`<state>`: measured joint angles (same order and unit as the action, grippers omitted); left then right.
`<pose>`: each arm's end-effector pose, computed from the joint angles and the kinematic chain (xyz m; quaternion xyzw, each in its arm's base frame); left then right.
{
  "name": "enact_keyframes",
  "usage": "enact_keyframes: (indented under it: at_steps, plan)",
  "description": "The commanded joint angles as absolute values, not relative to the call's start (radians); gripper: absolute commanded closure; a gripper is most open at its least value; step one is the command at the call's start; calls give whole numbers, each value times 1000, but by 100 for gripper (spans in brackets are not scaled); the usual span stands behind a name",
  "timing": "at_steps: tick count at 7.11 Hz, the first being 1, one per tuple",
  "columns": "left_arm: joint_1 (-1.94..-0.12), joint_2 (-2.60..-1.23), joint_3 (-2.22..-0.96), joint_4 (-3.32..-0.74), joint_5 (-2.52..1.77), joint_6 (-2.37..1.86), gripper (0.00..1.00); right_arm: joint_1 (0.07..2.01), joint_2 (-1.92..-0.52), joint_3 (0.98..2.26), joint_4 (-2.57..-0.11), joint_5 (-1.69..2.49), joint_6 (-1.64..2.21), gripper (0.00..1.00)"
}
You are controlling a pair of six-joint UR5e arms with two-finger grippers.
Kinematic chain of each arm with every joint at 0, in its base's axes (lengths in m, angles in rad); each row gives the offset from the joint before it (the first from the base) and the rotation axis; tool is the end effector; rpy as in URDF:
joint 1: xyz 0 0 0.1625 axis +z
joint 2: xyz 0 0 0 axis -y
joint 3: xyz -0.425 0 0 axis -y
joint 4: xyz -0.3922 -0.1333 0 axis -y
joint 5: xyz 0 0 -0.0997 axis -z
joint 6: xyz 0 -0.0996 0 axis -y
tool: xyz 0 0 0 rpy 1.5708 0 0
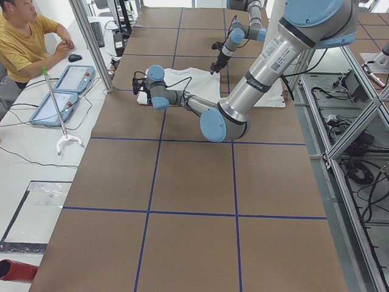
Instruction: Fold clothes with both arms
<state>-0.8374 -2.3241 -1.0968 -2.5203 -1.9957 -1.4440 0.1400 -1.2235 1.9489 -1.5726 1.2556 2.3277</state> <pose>0.4581 -0.6462 0.3009 0.1086 0.5792 -0.1639 0.7911 -0.5470 -0.2429 0.3069 0.0337 -0.3776 0.4505 0.8083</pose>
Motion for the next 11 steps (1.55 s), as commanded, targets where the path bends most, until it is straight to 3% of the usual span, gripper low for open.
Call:
enact_keyframes:
  at_steps: [1, 4, 9, 11]
  plan:
    - [-836, -2324, -1097, -2520, -1996, -1445, 28, 150, -1218, 1934, -1568, 1259, 2330, 36]
    - [-835, -2324, -1095, -2520, -1990, -1445, 28, 147, -1232, 1937, -1574, 1282, 2329, 28]
    - [-833, -2324, -1097, -2522, -1990, -1445, 27, 130, -1227, 1942, -1624, 1284, 2327, 29]
    - [-833, -2316, -1097, -2522, -1990, -1445, 27, 129, -1227, 1941, -1624, 1285, 2329, 36]
